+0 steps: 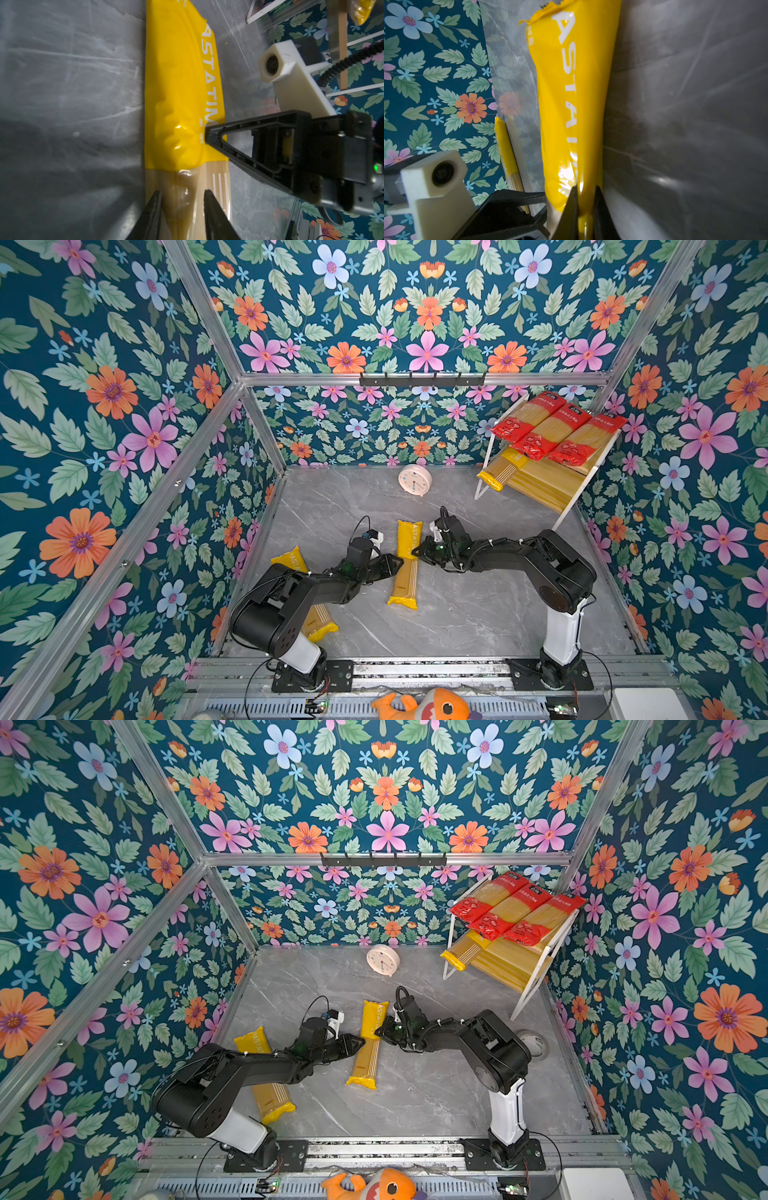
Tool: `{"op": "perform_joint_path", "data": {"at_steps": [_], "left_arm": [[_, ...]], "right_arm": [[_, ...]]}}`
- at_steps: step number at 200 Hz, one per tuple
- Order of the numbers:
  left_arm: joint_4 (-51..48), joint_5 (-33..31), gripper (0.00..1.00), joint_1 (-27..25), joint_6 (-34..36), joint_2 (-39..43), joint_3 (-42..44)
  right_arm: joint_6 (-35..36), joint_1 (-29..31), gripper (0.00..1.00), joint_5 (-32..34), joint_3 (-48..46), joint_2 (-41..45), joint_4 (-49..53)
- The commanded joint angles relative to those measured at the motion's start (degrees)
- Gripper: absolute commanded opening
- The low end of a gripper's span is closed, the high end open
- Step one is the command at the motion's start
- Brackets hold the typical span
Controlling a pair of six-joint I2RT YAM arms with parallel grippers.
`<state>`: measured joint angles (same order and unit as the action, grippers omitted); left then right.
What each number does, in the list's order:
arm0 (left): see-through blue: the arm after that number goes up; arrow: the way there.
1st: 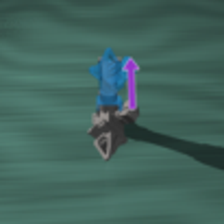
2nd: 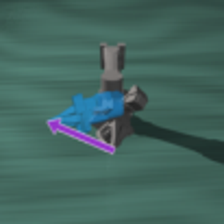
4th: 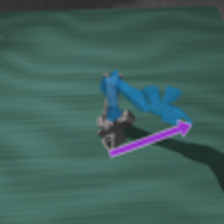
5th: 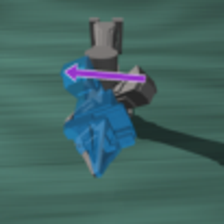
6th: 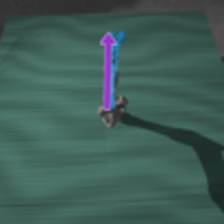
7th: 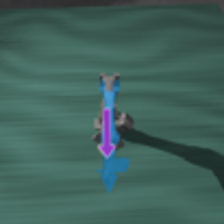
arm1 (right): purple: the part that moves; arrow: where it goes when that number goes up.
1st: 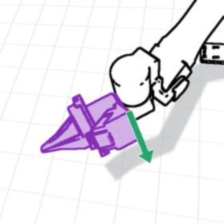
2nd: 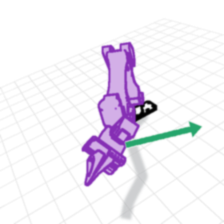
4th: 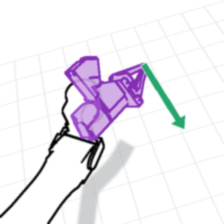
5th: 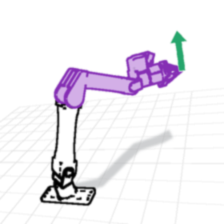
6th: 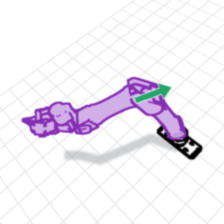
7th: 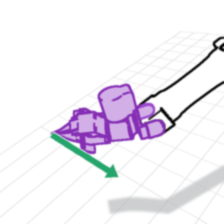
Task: Place and organize the pasta boxes and bags onto the shelf
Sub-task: 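Grasp the yellow pack's top end with the right gripper while the left gripper holds it, then lift the yellow pack upright with the right gripper while the left gripper steadies it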
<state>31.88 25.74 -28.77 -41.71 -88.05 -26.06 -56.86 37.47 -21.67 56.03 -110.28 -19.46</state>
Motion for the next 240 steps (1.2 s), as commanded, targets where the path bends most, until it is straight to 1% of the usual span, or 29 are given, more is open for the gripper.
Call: {"op": "perform_joint_path", "data": {"at_steps": [1, 14, 33, 52, 71, 97, 123, 138, 154, 171, 179, 193, 211, 227, 240], "left_arm": [[-1.12, 2.83, 0.46, 0.83, 4.01, 2.58, -0.55], [-3.27, 3.67, 0.5, 1.88, 5.88, 4.71, -1.24], [-6.3, 4.25, 0.54, 3.46, 8.93, 8.62, -2.21], [-9.05, 3.7, 0.57, 4.13, 12.79, 13.5, -3.35], [-8.75, 2.53, 0.6, 4.09, 16.2, 18.49, -3.47], [-7.69, 1.47, 0.67, 4.18, 20.84, 24.0, -2.64], [-5.33, 3.15, 0.71, 4.17, 24.37, 25.69, -2.45], [-1.63, 5.3, 0.73, 4.14, 23.33, 24.86, -2.12], [4.73, 8.02, 0.75, 4.16, 19.23, 22.5, -1.28], [11.06, 13.12, 0.87, 3.88, 15.09, 19.15, -1.05], [13.1, 14.87, 0.9, 3.62, 13.7, 17.71, -1.15], [16.6, 16.52, 0.9, 2.9, 12.19, 16.01, -1.13], [20.6, 18.3, 0.88, 2.16, 10.87, 14.35, -1.69], [22.55, 20.01, 0.86, 1.7, 9.96, 12.37, -3.29], [26.78, 21.83, 0.86, 1.49, 7.71, 10.52, -3.97]], "right_arm": [[3.86, 0.71, 0.07, 1.51, 0.21, 1.36, -1.45], [5.31, 0.93, 0.03, 2.0, 0.2, 2.15, -2.15], [7.96, 0.77, 0.0, 2.29, 0.35, 4.15, -1.61], [12.97, 0.47, 0.0, 3.09, 0.76, 8.62, 0.07], [19.51, 0.48, 0.0, 3.22, 3.27, 13.52, 5.02], [26.54, 0.45, 0.0, 3.46, 7.54, 20.06, 12.36], [31.05, 0.11, 0.0, 4.36, 9.47, 24.18, 13.77], [32.26, -0.38, 0.0, 4.2, 9.71, 26.03, 12.78], [33.22, -1.12, 0.0, 2.75, 8.98, 27.83, 10.57], [33.92, -1.99, 0.0, 1.31, 7.7, 29.85, 8.04], [33.91, -2.35, 0.0, 0.55, 6.97, 30.81, 6.7], [33.94, -2.78, 0.0, -0.41, 5.67, 32.31, 4.64], [34.03, -2.76, 0.0, -1.58, 4.15, 33.9, 2.4], [33.09, -2.76, 0.0, -2.74, 2.3, 35.14, -1.38], [32.08, -2.78, 0.0, -3.34, 1.02, 36.02, -4.41]]}}
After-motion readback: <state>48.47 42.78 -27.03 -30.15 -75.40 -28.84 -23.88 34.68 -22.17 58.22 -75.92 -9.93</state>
